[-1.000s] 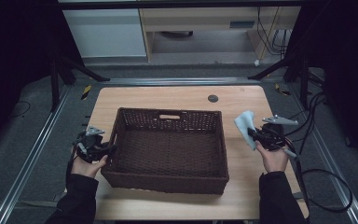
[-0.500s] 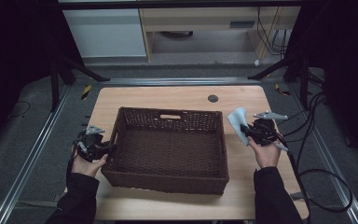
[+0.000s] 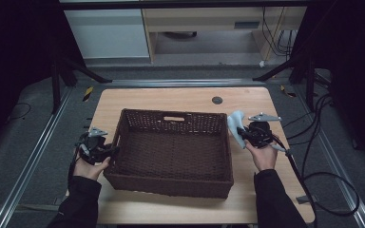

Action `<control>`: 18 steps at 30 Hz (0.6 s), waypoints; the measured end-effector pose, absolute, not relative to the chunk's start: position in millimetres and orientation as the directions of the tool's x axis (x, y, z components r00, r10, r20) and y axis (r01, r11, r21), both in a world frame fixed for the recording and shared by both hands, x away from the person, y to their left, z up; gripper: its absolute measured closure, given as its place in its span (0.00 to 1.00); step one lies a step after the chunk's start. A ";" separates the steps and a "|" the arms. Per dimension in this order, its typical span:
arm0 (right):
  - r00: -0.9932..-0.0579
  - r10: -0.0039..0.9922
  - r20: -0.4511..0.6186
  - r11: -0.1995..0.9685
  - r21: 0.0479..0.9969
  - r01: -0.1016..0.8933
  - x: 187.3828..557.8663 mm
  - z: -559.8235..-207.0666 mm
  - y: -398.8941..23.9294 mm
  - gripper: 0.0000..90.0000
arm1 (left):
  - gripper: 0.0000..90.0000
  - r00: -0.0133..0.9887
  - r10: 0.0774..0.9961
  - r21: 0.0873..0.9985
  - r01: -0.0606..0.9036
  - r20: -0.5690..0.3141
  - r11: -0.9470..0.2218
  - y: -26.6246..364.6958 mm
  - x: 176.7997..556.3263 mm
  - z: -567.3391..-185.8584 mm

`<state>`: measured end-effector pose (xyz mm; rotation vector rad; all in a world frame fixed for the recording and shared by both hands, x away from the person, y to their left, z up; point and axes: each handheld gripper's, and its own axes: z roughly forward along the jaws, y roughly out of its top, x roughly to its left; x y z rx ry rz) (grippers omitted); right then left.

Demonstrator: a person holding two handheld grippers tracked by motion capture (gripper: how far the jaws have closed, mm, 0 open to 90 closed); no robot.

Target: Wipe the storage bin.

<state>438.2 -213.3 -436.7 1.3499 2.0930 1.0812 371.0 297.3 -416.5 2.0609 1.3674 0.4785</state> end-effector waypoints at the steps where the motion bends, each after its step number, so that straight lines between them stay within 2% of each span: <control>1: -0.441 0.896 0.049 0.240 0.781 0.576 441.5 -441.6 -211.3 0.92 | 0.78 0.401 0.916 0.664 0.694 -0.035 -0.278 297.3 371.0 -416.5; 8: -0.430 0.903 0.002 0.291 0.734 0.614 447.7 -457.2 -209.3 0.92 | 0.78 0.403 0.915 0.666 0.690 -0.027 -0.284 297.3 371.5 -416.4; 13: -0.473 0.878 0.073 0.284 0.717 0.637 448.7 -467.3 -205.5 0.92 | 0.78 0.402 0.915 0.664 0.693 -0.035 -0.279 297.4 371.0 -416.5; 18: -0.529 0.832 0.164 0.242 0.751 0.614 447.9 -464.8 -202.8 0.92 | 0.78 0.402 0.915 0.666 0.692 -0.034 -0.279 297.5 370.8 -416.6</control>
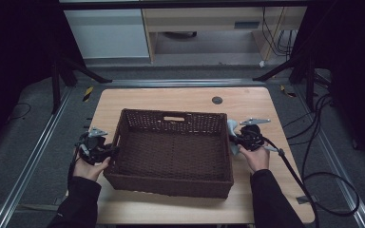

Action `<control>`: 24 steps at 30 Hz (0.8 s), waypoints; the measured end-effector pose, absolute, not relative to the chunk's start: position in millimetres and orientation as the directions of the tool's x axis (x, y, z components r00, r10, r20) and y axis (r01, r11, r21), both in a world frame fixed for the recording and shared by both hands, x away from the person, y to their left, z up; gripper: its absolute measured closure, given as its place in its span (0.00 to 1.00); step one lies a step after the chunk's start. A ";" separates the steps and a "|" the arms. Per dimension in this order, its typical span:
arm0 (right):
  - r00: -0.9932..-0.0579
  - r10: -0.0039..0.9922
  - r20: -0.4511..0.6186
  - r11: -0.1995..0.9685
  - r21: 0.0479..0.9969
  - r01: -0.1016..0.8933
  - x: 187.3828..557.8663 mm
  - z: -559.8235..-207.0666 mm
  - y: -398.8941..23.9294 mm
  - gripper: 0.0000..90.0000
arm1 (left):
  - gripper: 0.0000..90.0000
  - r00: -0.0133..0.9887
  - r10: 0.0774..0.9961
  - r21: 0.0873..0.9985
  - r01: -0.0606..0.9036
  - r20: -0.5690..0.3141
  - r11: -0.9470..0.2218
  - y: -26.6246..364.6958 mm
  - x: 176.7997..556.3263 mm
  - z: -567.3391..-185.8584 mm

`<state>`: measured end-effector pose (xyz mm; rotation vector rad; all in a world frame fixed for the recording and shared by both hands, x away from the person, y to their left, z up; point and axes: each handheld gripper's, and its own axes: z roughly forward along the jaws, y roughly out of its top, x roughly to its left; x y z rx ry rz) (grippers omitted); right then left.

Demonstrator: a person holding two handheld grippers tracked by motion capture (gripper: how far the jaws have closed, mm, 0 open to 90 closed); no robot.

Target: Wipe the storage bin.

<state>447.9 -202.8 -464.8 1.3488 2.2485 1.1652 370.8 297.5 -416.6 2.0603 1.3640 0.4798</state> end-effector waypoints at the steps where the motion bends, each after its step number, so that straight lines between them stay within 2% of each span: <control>1: -0.533 0.826 0.180 0.226 0.762 0.607 447.2 -462.1 -203.9 0.92 | 0.78 0.402 0.915 0.666 0.692 -0.034 -0.279 297.5 370.8 -416.6; 7: -0.571 0.798 0.194 0.151 0.852 0.501 441.2 -434.9 -214.6 0.92 | 0.78 0.399 0.916 0.665 0.694 -0.035 -0.277 297.3 371.0 -416.5; 11: -0.590 0.788 0.175 0.180 0.851 0.493 440.6 -434.4 -212.7 0.92 | 0.78 0.396 0.918 0.667 0.691 -0.028 -0.278 297.0 371.4 -416.3; 24: -0.579 0.800 0.160 0.307 0.720 0.622 449.6 -472.1 -201.8 0.93 | 0.79 0.392 0.919 0.666 0.695 -0.032 -0.273 291.7 379.2 -416.3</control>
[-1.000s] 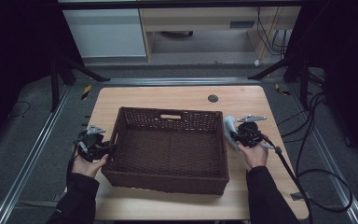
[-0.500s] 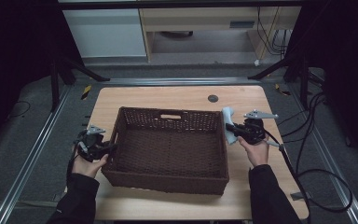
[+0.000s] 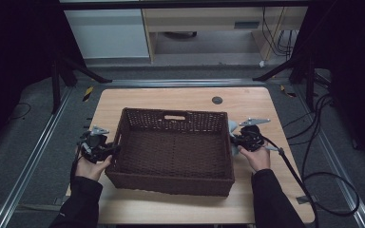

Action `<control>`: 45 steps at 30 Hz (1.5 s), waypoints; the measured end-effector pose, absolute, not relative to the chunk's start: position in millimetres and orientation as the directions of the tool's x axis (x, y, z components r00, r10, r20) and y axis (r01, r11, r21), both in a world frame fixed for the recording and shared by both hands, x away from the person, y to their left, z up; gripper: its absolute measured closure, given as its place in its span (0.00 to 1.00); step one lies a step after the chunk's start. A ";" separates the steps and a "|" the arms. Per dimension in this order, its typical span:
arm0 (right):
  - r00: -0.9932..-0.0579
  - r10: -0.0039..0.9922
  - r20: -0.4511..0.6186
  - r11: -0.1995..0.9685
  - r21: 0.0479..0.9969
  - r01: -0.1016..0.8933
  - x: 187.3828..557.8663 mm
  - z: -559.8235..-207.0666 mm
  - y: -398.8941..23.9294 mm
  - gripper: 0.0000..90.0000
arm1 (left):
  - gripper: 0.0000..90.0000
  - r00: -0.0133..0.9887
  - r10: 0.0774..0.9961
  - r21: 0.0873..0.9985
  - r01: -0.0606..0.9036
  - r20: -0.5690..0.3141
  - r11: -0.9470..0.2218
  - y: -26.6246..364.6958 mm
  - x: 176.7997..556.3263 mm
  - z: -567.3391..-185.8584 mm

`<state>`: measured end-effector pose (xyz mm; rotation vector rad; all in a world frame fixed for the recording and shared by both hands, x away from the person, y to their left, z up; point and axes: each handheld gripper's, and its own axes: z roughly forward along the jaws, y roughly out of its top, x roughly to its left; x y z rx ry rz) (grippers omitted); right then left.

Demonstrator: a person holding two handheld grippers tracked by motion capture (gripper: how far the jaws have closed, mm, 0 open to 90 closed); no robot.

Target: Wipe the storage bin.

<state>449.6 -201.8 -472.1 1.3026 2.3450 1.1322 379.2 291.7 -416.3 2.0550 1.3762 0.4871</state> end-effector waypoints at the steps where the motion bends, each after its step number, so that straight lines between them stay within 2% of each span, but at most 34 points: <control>1: -0.577 0.801 0.161 0.312 0.709 0.632 450.7 -474.9 -200.5 0.93 | 0.79 0.395 0.918 0.664 0.695 -0.030 -0.277 291.1 380.9 -416.1; 4: -0.573 0.803 0.164 0.316 0.698 0.642 451.7 -476.6 -199.7 0.93 | 0.79 0.395 0.918 0.662 0.696 -0.028 -0.279 290.4 383.1 -416.1; 9: -0.577 0.792 0.198 0.198 0.812 0.550 442.3 -444.4 -215.3 0.93 | 0.79 0.393 0.919 0.664 0.696 -0.034 -0.273 290.8 383.2 -416.5; 11: -0.595 0.783 0.181 0.186 0.845 0.502 436.7 -428.8 -219.9 0.93 | 0.79 0.392 0.919 0.667 0.694 -0.036 -0.270 290.3 383.8 -416.5; 15: -0.606 0.778 0.166 0.214 0.837 0.504 436.2 -429.8 -217.2 0.93 | 0.79 0.393 0.919 0.667 0.693 -0.033 -0.273 290.3 386.5 -416.5; 19: -0.607 0.783 0.133 0.274 0.803 0.529 439.1 -441.8 -213.0 0.93 | 0.79 0.398 0.917 0.666 0.694 -0.037 -0.274 290.1 392.1 -416.7; 25: -0.602 0.787 0.136 0.336 0.723 0.603 441.1 -468.4 -210.6 0.93 | 0.78 0.407 0.913 0.666 0.690 -0.034 -0.283 290.0 394.6 -416.5; 28: -0.597 0.792 0.132 0.341 0.716 0.610 440.9 -471.1 -211.4 0.93 | 0.77 0.411 0.911 0.676 0.679 -0.026 -0.287 290.6 394.1 -416.2; 29: -0.593 0.794 0.134 0.331 0.723 0.606 440.5 -470.1 -212.6 0.93 | 0.75 0.403 0.915 0.678 0.681 -0.032 -0.276 291.2 393.4 -416.1; 30: -0.588 0.796 0.143 0.298 0.754 0.586 437.5 -462.4 -216.2 0.93 | 0.69 0.400 0.916 0.682 0.680 -0.035 -0.271 292.4 393.2 -416.2; 31: -0.588 0.796 0.143 0.298 0.754 0.586 437.5 -462.4 -216.2 0.93 | 0.69 0.398 0.916 0.681 0.683 -0.044 -0.264 293.3 392.6 -416.2; 32: -0.588 0.792 0.165 0.249 0.792 0.558 431.9 -451.2 -219.9 0.93 | 0.67 0.399 0.916 0.682 0.682 -0.045 -0.263 293.6 391.2 -416.0; 34: -0.592 0.790 0.159 0.235 0.814 0.531 426.6 -441.6 -222.8 0.93 | 0.66 0.403 0.915 0.680 0.676 -0.019 -0.284 293.2 389.8 -415.2; 39: -0.603 0.785 0.142 0.235 0.832 0.503 417.6 -427.3 -224.7 0.93 | 0.66 0.418 0.908 0.663 0.687 -0.026 -0.297 292.5 384.2 -409.6; 45: -0.613 0.782 0.113 0.293 0.801 0.522 414.6 -434.4 -219.2 0.93 | 0.73 0.423 0.904 0.629 0.720 -0.063 -0.293 292.6 381.1 -411.4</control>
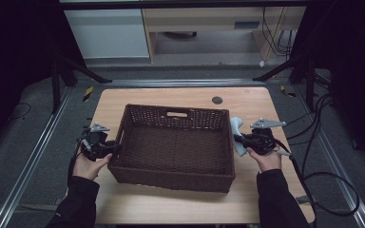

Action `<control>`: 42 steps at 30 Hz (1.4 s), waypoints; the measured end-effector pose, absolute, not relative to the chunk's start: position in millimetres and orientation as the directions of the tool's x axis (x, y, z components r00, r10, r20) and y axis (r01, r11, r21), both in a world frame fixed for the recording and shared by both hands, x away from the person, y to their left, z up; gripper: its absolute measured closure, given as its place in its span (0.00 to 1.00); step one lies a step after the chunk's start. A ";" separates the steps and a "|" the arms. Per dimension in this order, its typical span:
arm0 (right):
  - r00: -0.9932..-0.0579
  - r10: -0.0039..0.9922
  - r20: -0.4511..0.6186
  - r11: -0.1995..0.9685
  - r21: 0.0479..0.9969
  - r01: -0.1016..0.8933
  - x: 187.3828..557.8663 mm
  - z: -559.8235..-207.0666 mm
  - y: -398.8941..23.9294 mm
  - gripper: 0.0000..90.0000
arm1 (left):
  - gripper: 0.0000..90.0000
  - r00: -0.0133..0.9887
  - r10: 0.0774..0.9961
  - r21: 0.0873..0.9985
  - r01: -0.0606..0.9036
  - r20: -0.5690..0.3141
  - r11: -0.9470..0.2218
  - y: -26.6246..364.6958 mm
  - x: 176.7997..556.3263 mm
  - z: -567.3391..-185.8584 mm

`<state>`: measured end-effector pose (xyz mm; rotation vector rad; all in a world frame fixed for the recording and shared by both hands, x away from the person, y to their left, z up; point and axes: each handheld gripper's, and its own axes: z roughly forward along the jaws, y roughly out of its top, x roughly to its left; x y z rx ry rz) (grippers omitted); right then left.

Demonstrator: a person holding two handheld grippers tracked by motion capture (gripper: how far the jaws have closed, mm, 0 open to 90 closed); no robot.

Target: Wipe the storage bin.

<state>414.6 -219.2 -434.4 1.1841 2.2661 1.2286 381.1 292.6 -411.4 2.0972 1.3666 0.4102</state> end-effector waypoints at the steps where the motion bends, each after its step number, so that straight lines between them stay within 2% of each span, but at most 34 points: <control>1: -0.612 0.782 0.120 0.296 0.792 0.533 414.5 -438.0 -218.0 0.93 | 0.74 0.421 0.905 0.620 0.725 -0.054 -0.300 291.9 381.6 -413.0; 4: -0.597 0.792 0.127 0.312 0.756 0.575 416.3 -451.8 -215.5 0.93 | 0.78 0.412 0.909 0.612 0.735 -0.063 -0.291 291.5 382.2 -414.1; 10: -0.595 0.791 0.142 0.311 0.744 0.592 417.4 -457.5 -213.5 0.93 | 0.81 0.391 0.919 0.609 0.740 -0.044 -0.286 288.5 382.4 -413.5; 14: -0.590 0.794 0.147 0.242 0.814 0.528 412.6 -434.0 -221.6 0.93 | 0.82 0.392 0.920 0.612 0.734 -0.028 -0.294 287.2 384.6 -413.3; 19: -0.607 0.784 0.126 0.241 0.840 0.485 408.9 -420.0 -223.0 0.93 | 0.82 0.390 0.920 0.613 0.736 -0.039 -0.286 287.7 391.3 -413.6; 32: -0.595 0.794 0.122 0.342 0.719 0.605 419.4 -460.5 -210.9 0.93 | 0.82 0.400 0.915 0.615 0.735 -0.053 -0.286 291.6 405.4 -414.2; 35: -0.598 0.791 0.130 0.326 0.737 0.592 417.7 -455.8 -212.2 0.93 | 0.82 0.397 0.916 0.616 0.736 -0.055 -0.282 291.9 408.6 -414.3; 38: -0.598 0.789 0.145 0.260 0.802 0.538 410.0 -432.7 -220.0 0.93 | 0.82 0.393 0.918 0.617 0.736 -0.054 -0.279 291.7 412.7 -414.4; 42: -0.611 0.782 0.122 0.275 0.812 0.514 405.8 -424.8 -219.1 0.93 | 0.82 0.394 0.918 0.616 0.734 -0.045 -0.285 290.9 417.8 -414.2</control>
